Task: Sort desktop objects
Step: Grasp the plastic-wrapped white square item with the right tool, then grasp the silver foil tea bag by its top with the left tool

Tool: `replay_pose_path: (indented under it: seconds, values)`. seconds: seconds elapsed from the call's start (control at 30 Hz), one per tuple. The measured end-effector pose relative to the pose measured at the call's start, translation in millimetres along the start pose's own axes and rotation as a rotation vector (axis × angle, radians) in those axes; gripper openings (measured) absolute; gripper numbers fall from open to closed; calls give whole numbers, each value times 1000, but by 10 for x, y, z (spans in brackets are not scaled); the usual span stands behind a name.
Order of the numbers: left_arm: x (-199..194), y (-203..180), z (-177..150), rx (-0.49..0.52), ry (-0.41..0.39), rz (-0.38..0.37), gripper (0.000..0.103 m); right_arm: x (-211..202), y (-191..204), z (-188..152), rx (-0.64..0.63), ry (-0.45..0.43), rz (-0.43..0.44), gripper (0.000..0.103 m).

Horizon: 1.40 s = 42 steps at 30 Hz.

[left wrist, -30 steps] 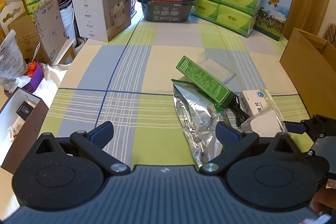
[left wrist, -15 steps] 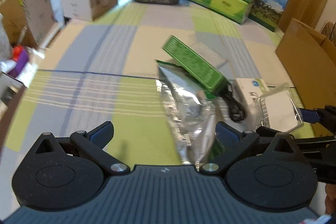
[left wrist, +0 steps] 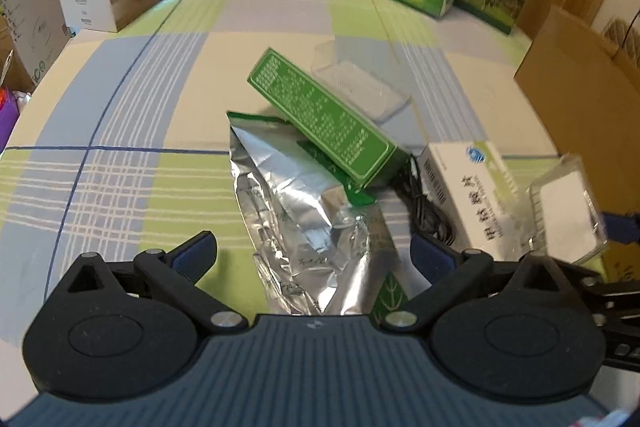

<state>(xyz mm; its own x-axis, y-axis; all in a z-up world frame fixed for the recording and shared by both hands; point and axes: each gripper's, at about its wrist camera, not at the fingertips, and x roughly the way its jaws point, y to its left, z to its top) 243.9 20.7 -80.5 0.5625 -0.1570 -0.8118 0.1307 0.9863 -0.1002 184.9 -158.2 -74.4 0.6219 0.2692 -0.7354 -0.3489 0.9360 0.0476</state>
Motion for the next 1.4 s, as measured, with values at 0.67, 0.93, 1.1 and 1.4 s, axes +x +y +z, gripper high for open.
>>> replay_pose_path:
  seconds: [0.67,0.93,1.1,1.4]
  values:
    - [-650,-242,-636,98,53,-67,52,-453,63,-268,35,-10,28,73]
    - [-951,-238,-926,84,35,-110,54,-562,130,-584,51,65,25,73]
    - [-836,-234,-909,63,56,-105,69,-472,105,-650,56,102,28,73]
    - [-565,-404,-896,139,91,-39,77,-384,11,-680,100,115,27,75]
